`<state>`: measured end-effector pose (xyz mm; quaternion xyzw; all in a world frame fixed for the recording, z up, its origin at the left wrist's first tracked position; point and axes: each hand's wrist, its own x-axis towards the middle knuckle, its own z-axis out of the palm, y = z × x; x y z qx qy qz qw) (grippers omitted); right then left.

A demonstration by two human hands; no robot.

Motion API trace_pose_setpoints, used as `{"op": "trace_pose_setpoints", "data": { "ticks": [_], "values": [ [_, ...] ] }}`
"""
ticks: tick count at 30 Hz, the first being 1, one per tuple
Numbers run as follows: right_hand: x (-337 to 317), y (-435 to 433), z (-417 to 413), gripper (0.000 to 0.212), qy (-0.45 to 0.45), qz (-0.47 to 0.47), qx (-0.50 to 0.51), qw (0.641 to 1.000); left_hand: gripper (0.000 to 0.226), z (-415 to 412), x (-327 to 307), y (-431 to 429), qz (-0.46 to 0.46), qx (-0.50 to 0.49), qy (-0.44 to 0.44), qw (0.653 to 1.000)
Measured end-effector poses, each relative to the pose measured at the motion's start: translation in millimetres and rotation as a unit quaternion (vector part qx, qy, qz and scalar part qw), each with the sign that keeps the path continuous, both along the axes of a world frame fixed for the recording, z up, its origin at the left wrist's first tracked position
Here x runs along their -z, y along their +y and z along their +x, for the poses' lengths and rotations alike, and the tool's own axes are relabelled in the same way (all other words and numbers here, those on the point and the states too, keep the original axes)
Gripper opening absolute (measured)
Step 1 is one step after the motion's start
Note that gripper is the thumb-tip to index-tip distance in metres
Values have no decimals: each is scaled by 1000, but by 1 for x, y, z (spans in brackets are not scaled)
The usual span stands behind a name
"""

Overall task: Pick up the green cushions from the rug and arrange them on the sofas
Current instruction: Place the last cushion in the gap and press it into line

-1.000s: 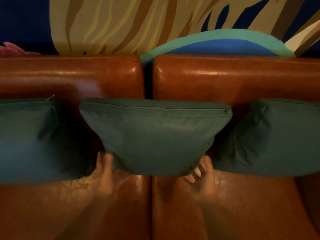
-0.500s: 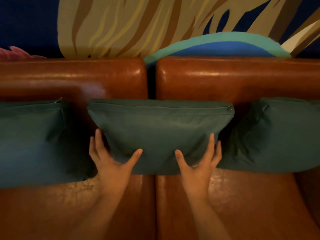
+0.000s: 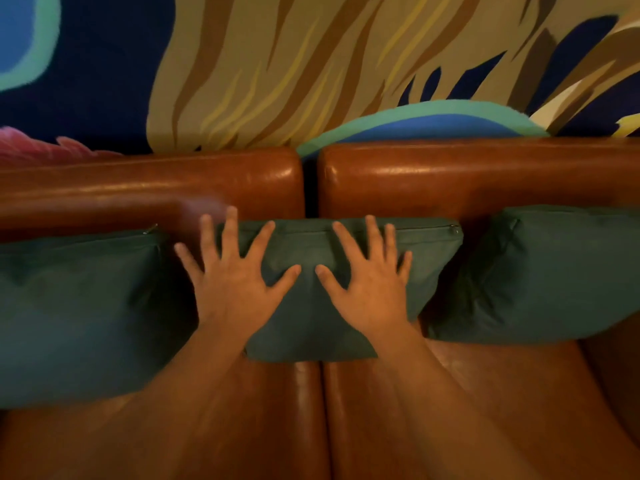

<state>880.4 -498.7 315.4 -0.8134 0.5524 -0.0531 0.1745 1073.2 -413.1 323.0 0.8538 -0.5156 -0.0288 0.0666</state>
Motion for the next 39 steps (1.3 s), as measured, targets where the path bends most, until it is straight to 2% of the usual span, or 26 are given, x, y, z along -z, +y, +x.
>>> {"op": "trace_pose_setpoints", "data": {
  "ticks": [3, 5, 7, 9, 13, 19, 26, 32, 39],
  "values": [
    [4, -18, 6, 71, 83, 32, -65, 994, 93, 19, 4, 2, 77, 25, 17, 997],
    [5, -35, -11, 72, 112, 36, -35, 992, 95, 32, 1, 3, 124, 12, 32, 992],
    [0, -52, -35, 71, 142, 51, 15, 988, 93, 40, -9, 5, 155, 27, 28, 987],
    [-13, -65, -59, 68, 197, 60, 22, 978, 91, 43, -25, 3, 189, 50, 20, 980],
    [-58, -69, -84, 66, 257, 40, -14, 965, 96, 45, -71, -1, 191, 60, 26, 979],
    [-127, -55, -96, 66, 252, 22, -34, 967, 89, 17, -149, -17, 125, 72, 33, 989],
    [-188, -37, -152, 67, 209, 7, 7, 978, 85, -69, -206, -34, 93, 107, 29, 990],
    [-201, -33, -233, 67, 184, 8, 40, 982, 84, -160, -210, -36, 91, 127, 37, 987],
    [-205, -44, -355, 67, 163, 19, 24, 986, 82, -297, -213, -49, 102, 116, 58, 986]
  ]
}}
